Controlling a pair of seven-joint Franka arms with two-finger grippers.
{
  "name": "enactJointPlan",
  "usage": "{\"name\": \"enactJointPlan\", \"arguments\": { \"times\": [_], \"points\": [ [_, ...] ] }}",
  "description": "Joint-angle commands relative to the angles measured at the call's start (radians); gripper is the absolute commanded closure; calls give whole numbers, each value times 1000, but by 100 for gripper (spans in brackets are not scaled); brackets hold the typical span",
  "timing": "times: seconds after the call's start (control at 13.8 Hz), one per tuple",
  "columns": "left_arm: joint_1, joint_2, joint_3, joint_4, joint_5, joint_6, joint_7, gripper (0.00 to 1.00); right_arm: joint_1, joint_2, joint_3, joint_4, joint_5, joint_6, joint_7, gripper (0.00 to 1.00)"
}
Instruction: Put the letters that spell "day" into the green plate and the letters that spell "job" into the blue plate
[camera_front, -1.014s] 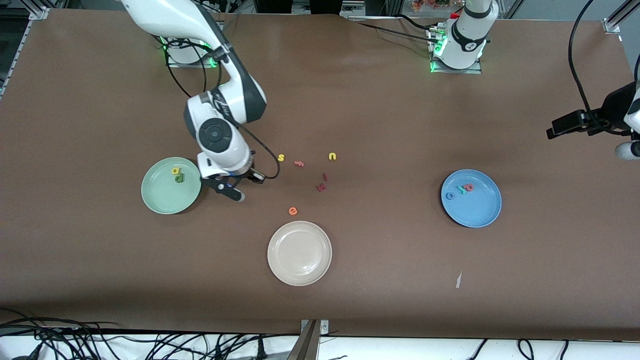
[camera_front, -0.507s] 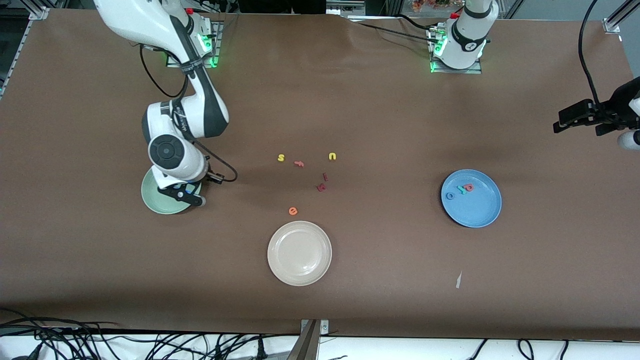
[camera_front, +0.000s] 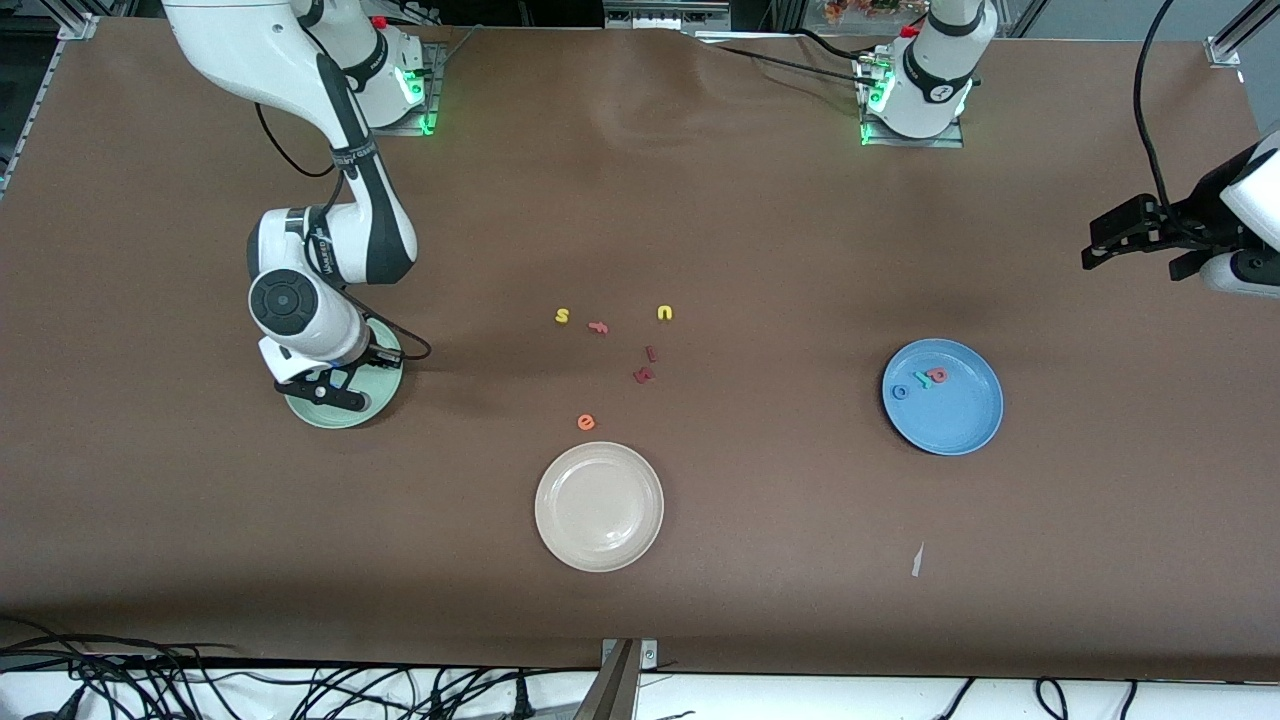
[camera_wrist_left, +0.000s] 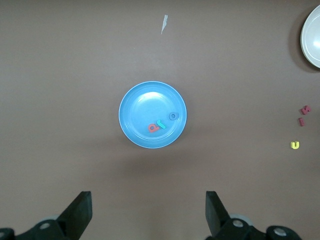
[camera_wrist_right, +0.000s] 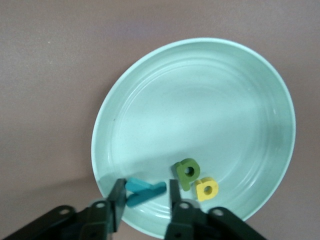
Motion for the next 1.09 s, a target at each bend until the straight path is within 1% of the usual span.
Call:
{"name": "enactJointPlan", "arguments": {
  "times": [0.0,0.14,0.29,0.58,0.72,0.8,1.01],
  "points": [
    [-25,-14,7,-22,15,23,37,0,6,-66,-6,-19,3,-45,-28,0],
    [-25,-14,7,-22,18,26,37,0,8,-89,-3,-14,5,-67,-26,0],
    [-27,-11,7,-22,20,37,22,0,8,-132,-2,-14,3,-111,-29,0],
    [-27,-8,7,-22,20,46,8,0,8,-223,3,0,8,-147,-38,0],
    [-27,-7,7,-21,21,55,-29,0,8,-244,9,29,34,-180,-39,0],
    [-27,-7,7,-21,21,55,-38,0,8,-253,13,64,56,-226,-40,0],
    [-27,-7,6,-21,20,53,-55,0,5,-251,4,255,64,-463,-63,0]
  ]
}}
